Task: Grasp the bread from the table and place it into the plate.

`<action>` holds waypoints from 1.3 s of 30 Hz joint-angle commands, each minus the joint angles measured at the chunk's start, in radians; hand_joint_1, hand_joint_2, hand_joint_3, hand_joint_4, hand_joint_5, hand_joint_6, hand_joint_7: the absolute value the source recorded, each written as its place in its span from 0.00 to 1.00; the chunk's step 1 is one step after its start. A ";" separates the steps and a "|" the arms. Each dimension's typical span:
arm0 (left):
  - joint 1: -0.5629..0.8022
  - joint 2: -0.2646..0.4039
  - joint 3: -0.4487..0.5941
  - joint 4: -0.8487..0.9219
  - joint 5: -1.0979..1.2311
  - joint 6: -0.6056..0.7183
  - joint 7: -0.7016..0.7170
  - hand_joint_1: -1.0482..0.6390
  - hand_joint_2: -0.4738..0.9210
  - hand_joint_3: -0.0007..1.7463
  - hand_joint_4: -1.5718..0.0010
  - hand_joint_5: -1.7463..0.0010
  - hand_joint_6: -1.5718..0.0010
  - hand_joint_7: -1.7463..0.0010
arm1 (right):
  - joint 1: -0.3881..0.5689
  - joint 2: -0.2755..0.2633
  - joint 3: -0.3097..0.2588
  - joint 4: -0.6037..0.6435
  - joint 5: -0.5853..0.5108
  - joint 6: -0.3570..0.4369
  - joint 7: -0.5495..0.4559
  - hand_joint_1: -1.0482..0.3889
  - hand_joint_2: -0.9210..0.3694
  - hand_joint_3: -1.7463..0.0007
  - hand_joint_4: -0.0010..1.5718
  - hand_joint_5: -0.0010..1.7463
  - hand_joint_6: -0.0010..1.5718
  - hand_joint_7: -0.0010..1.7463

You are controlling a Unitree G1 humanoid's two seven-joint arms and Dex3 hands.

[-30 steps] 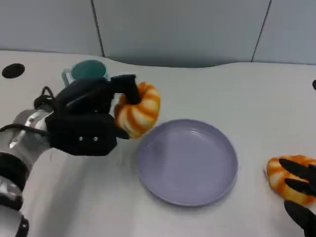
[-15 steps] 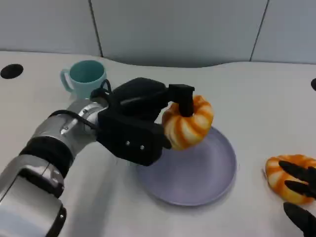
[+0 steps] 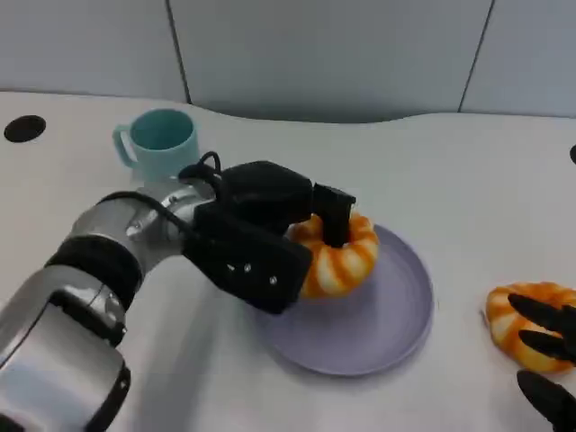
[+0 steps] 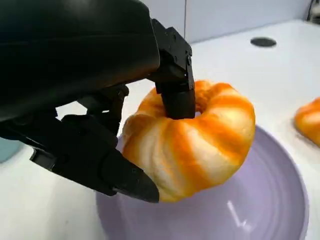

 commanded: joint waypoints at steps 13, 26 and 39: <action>-0.056 0.030 0.027 -0.006 -0.064 -0.047 -0.190 0.26 0.98 0.00 0.85 0.90 0.72 1.00 | 0.003 -0.001 -0.003 -0.005 0.018 -0.015 0.001 0.48 0.00 0.79 0.58 0.00 0.49 0.00; 0.090 0.167 0.313 -0.094 -0.454 -0.158 -0.345 0.31 1.00 0.01 0.80 0.88 0.72 1.00 | 0.013 -0.007 -0.008 -0.014 0.016 -0.012 0.004 0.48 0.00 0.79 0.58 0.00 0.49 0.00; 0.615 0.156 0.602 -0.586 -0.942 0.257 -0.510 0.28 1.00 0.02 0.68 0.81 0.69 0.97 | 0.023 0.003 -0.011 -0.035 -0.001 0.024 0.002 0.47 0.00 0.80 0.59 0.00 0.50 0.00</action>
